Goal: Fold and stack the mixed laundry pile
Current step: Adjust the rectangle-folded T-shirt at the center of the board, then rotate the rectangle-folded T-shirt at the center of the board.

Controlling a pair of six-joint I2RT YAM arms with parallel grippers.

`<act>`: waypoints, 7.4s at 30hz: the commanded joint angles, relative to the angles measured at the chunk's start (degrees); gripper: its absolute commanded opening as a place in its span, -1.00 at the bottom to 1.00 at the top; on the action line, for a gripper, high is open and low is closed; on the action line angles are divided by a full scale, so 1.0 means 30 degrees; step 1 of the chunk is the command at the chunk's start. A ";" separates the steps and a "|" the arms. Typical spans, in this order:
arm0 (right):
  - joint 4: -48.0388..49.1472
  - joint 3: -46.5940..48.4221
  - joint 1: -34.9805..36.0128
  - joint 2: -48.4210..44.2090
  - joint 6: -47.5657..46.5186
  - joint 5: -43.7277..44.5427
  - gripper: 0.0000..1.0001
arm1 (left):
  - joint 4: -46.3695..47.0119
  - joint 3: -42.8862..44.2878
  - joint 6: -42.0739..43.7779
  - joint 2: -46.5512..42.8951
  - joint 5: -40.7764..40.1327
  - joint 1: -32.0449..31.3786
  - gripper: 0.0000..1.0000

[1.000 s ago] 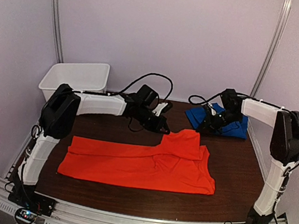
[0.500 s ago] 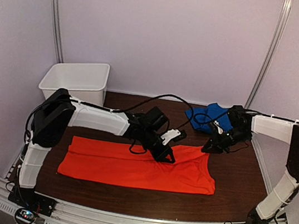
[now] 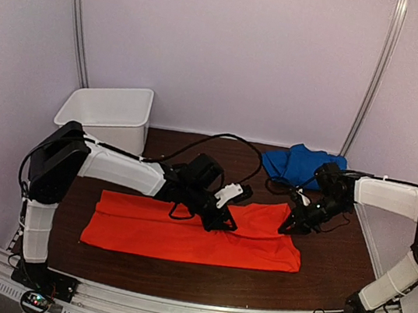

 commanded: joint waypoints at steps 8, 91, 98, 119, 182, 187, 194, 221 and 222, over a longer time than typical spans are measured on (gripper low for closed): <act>0.1218 -0.2536 0.1119 -0.1445 0.1174 -0.0580 -1.00 | -0.0758 -0.0653 0.4143 -0.0329 0.0311 -0.0215 -0.97; 0.3288 0.5706 -0.2991 0.7422 0.2609 0.2704 -1.00 | -0.5519 -0.9070 -0.4592 -0.7350 -0.3312 1.6756 -0.73; 0.2890 0.5730 -0.3168 0.6647 0.2278 0.3295 -1.00 | -0.5857 -0.8355 -0.4640 -0.8073 -0.4081 1.7003 -1.00; 0.3462 0.6796 -0.4046 0.8153 0.2062 0.2564 -1.00 | -0.4308 -0.8186 -0.4391 -0.6492 -0.3030 1.8341 -1.00; 0.0104 1.8420 0.2897 1.2393 0.1925 0.6338 -0.20 | -1.0991 -1.0032 -0.5614 -1.2839 -0.4771 0.6805 -0.45; 0.1086 1.6148 0.2956 1.1541 0.2768 0.5405 -0.22 | -1.0757 -1.0002 -0.4944 -1.1245 -0.5249 0.6314 -0.51; 0.2054 1.4636 0.2779 1.0895 0.3565 0.4548 -0.22 | -1.1543 -1.0362 -0.4934 -0.9780 -0.5721 0.4585 -0.53; 0.3519 1.2929 0.2738 0.9920 0.3880 0.3519 -0.24 | -0.6313 -0.3423 -0.8502 -0.7444 -0.3021 0.0400 -0.38; 0.3745 1.2779 0.2947 0.9872 0.4052 0.3368 -0.25 | -0.5874 -0.3901 -0.8795 -0.7591 -0.2975 0.1215 -0.39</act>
